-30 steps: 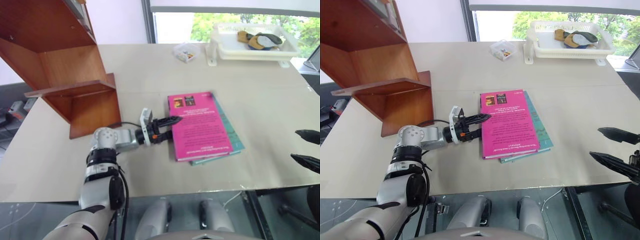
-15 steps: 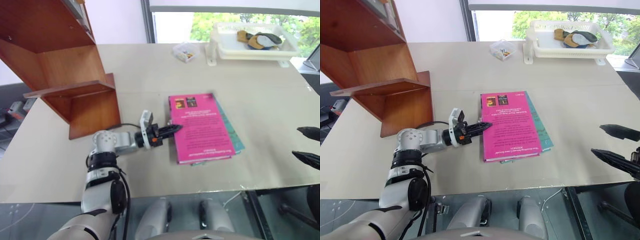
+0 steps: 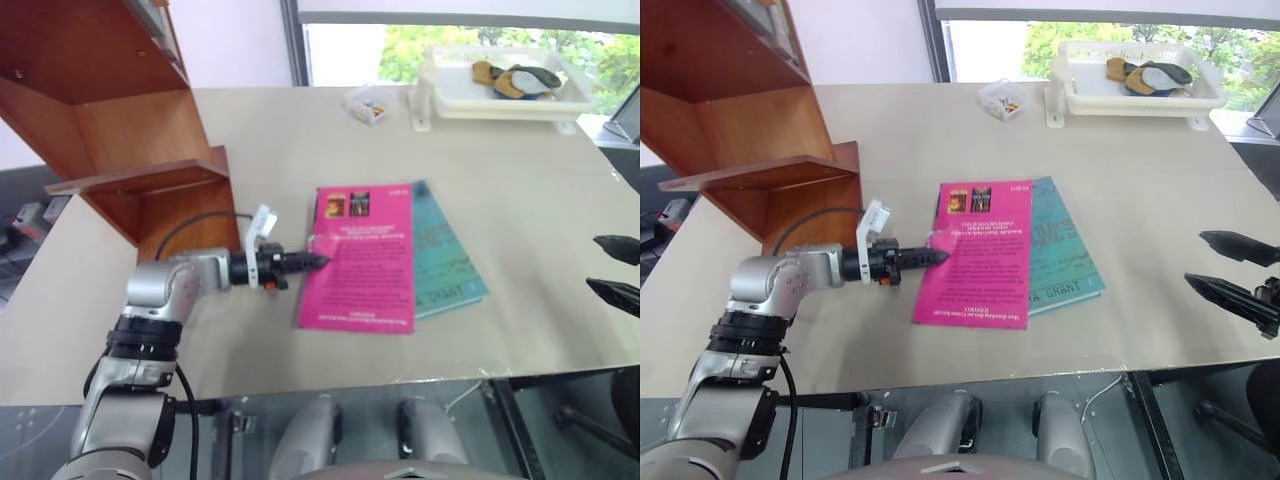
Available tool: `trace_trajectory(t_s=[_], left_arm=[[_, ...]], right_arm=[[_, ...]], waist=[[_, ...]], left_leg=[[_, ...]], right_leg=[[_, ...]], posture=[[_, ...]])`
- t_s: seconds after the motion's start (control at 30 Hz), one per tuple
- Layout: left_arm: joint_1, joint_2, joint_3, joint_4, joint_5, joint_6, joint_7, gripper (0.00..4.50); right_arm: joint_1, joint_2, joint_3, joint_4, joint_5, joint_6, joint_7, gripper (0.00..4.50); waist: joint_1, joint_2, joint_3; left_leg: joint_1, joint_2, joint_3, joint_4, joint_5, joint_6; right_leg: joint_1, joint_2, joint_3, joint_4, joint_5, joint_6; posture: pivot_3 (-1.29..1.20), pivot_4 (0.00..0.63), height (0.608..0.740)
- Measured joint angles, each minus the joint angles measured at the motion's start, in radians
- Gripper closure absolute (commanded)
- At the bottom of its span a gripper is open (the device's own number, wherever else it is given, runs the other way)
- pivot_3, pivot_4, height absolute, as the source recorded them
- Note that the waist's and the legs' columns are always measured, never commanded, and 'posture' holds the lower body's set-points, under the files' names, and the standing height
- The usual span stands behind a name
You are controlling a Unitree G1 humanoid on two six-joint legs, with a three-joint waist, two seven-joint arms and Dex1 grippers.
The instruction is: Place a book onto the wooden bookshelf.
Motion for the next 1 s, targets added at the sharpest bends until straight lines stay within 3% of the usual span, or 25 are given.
trace_trajectory(t_s=[0.03, 0.23, 0.43, 0.67, 0.83, 1.0], left_arm=[[-0.093, 0.015, 0.0, -0.026, 0.053, -0.064, 0.021, 4.43], [-0.264, -0.007, 0.009, -0.133, 0.096, -0.133, 0.078, 4.43], [-0.321, -0.077, 0.071, -0.214, 0.009, -0.015, 0.172, 4.43], [-0.343, -0.092, 0.073, -0.288, 0.058, -0.099, 0.225, 4.43], [-0.365, -0.092, 0.04, -0.313, 0.171, -0.292, 0.225, 4.43], [-0.37, 0.031, -0.102, -0.337, 0.454, -0.631, 0.173, 4.43]], right_arm=[[-0.051, 0.027, 0.054, 0.007, -0.003, -0.008, -0.001, 0.0], [-0.146, 0.066, 0.155, 0.056, -0.033, -0.035, -0.001, 0.0], [-0.18, 0.066, 0.187, 0.092, -0.055, -0.047, 0.004, 0.0], [-0.223, 0.061, 0.206, 0.13, -0.072, -0.055, 0.022, 0.0], [-0.254, 0.046, 0.214, 0.155, -0.088, -0.065, 0.038, 0.0], [-0.302, 0.041, 0.241, 0.198, -0.106, -0.067, 0.05, 0.0]], waist=[[0.0, -0.003, 0.002], [-0.004, -0.002, 0.002], [-0.006, -0.002, 0.003], [-0.007, -0.002, 0.003], [-0.006, -0.002, 0.003], [-0.007, -0.002, 0.003]], left_leg=[[-0.001, 0.0, -0.001, 0.0, 0.0, 0.0], [-0.006, -0.004, 0.0, -0.001, 0.001, -0.002], [-0.005, -0.004, -0.001, -0.002, 0.001, -0.002], [-0.003, -0.003, 0.0, -0.001, 0.001, -0.002], [-0.003, -0.003, 0.001, -0.001, 0.002, -0.003], [-0.003, -0.003, 0.003, -0.002, 0.002, -0.003]], right_leg=[[0.0, 0.0, -0.002, 0.0, 0.0, 0.0], [-0.005, 0.001, -0.002, -0.001, 0.002, 0.005], [-0.006, 0.002, -0.002, 0.0, 0.001, 0.007], [-0.004, 0.004, -0.001, 0.002, 0.001, 0.007], [-0.004, 0.004, -0.001, 0.002, 0.001, 0.007], [-0.004, 0.004, 0.001, 0.001, 0.001, 0.007]], posture=[[0.0, 0.15, 0.74], [0.0, 0.15, 0.74], [0.0, 0.15, 0.74], [0.0, 0.15, 0.74], [0.0, 0.15, 0.74], [0.0, 0.15, 0.74]])
